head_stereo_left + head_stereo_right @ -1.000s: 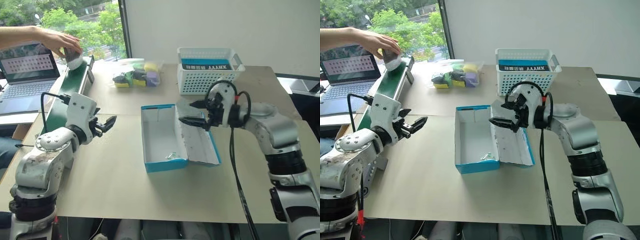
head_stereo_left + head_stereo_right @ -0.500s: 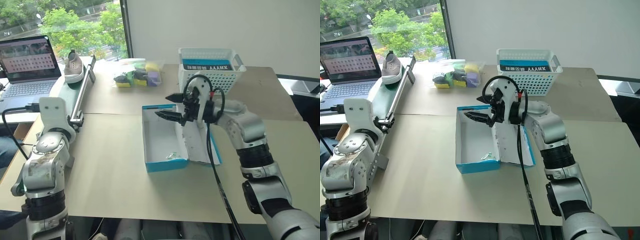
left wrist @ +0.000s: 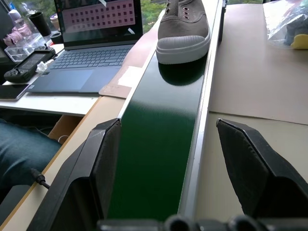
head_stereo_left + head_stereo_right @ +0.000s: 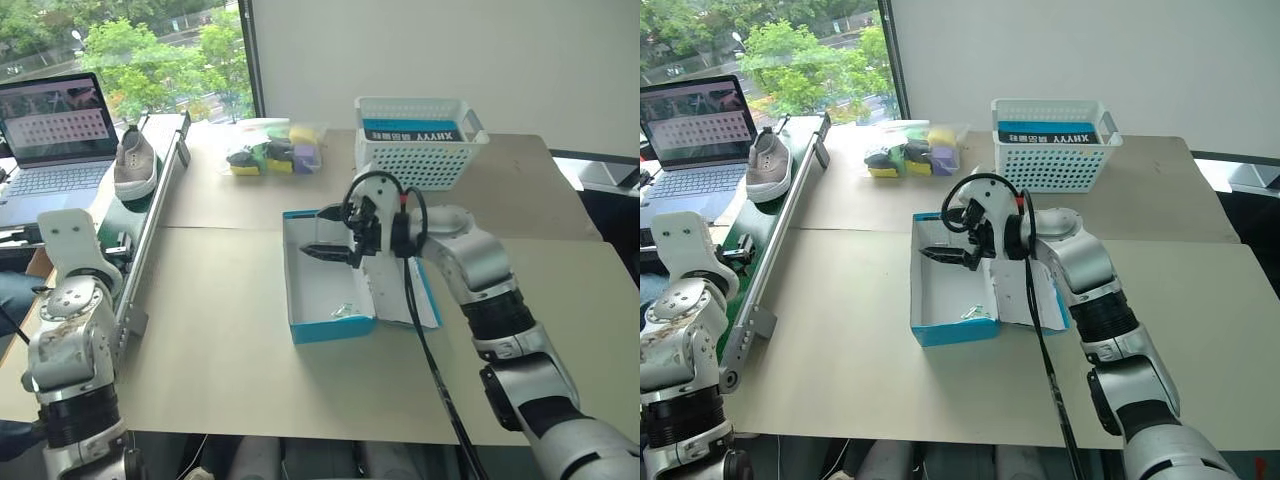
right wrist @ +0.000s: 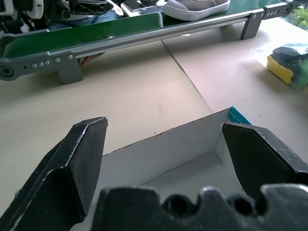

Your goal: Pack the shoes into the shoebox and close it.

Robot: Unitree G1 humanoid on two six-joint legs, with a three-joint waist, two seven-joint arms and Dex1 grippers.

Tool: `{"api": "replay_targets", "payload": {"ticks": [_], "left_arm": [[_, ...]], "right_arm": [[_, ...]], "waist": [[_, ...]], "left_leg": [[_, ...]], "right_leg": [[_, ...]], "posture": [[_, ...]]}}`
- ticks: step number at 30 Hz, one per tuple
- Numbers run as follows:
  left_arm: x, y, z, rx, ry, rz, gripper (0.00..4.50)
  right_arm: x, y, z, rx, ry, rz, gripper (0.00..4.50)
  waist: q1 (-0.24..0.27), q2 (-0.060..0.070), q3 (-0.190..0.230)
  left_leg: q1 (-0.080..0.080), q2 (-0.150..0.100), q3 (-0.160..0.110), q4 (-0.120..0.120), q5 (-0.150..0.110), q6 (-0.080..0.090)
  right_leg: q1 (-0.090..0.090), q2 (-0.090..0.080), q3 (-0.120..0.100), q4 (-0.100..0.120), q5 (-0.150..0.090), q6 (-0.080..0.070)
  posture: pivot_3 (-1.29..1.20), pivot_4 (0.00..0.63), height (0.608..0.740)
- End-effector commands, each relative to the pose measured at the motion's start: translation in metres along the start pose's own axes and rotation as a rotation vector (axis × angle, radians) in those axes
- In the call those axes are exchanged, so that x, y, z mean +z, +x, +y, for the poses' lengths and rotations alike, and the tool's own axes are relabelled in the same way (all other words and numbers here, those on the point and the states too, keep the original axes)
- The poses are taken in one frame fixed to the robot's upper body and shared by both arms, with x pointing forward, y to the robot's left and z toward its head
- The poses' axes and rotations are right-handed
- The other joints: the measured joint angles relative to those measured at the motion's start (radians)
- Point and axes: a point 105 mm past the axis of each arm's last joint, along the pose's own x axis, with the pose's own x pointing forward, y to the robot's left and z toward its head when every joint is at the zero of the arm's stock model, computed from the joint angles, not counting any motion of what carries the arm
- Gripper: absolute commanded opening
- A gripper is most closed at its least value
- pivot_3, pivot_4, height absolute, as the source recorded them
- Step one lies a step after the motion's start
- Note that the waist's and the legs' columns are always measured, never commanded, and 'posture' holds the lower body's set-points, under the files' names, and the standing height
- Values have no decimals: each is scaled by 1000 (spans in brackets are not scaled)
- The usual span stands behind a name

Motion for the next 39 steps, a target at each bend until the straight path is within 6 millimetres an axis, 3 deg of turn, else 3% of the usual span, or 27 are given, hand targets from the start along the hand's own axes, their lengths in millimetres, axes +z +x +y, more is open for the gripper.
{"api": "replay_targets", "payload": {"ticks": [1, 8, 15, 18, 22, 25, 29, 31, 33, 37, 39], "left_arm": [[17, 4, 19, 32, -5, -72, 3376], [38, 29, 31, -16, -39, -122, 3376], [37, 45, 44, -38, -70, -96, 3376], [22, 48, 53, -20, -108, -43, 3376], [-6, 50, 42, -96, -142, 67, 3376], [-22, 48, 40, -106, -172, 122, 2654], [-21, 45, 32, -145, -210, 121, 1188], [-12, 44, 27, -155, -248, 90, 522], [13, 41, 16, -185, -274, -2, 39], [63, 30, -11, -280, -315, -182, 39], [93, 17, -37, -381, -329, -264, 39]], "right_arm": [[11, -2, 4, -1, -44, -34, 4469], [9, -8, 1, -44, -45, -31, 4469], [4, -18, -6, -81, -45, -13, 4469], [3, -21, -8, -89, -53, 1, 4469], [4, -22, -10, -95, -59, 3, 4469], [5, -22, -11, -101, -67, 8, 4500], [4, -25, -12, -108, -75, 20, 4500], [3, -26, -13, -109, -76, 26, 4500], [3, -26, -13, -110, -75, 27, 4500], [4, -27, -13, -114, -73, 24, 4500], [6, -28, -14, -121, -66, 16, 4500]], "waist": [[-2, 0, 0], [-3, -1, 0], [-13, -1, 0], [-21, -1, -1], [-23, -1, -1], [-21, -1, -1], [-17, -1, -1], [-11, -1, -1], [-5, -1, -1], [5, -5, -2], [7, -7, -2]], "left_leg": [[0, 0, 0, 0, 0, 0], [0, 0, -1, 0, 0, 0], [0, 0, 0, 0, 0, 0], [0, 0, 0, 0, 0, 0], [0, 0, 0, 0, 0, 0], [0, 0, 0, 0, 0, 0], [2, 0, 0, 0, 0, 0], [2, 0, 0, 0, 0, 0], [2, 0, -1, 1, 0, 0], [-1, 0, -1, 2, 0, 0], [-2, 0, -1, 2, 0, 0]], "right_leg": [[0, 0, 0, 0, 0, 0], [0, 0, -1, 1, 0, 0], [0, 0, -1, 1, 0, 0], [0, 0, -1, 1, 0, 0], [-1, 0, -1, 2, 0, 0], [-1, 0, -1, 2, 0, 0], [-1, 0, -1, 3, 0, 0], [0, 0, -1, 3, 0, 0], [0, 0, -1, 3, 0, 0], [0, 0, -2, 2, 0, 0], [-1, 0, -2, 3, 0, 0]], "posture": [[0, 150, 740], [0, 150, 740], [0, 150, 740], [0, 150, 740], [0, 150, 740], [0, 150, 740], [0, 150, 740], [0, 150, 740], [0, 150, 740], [0, 150, 740], [0, 150, 740]]}}
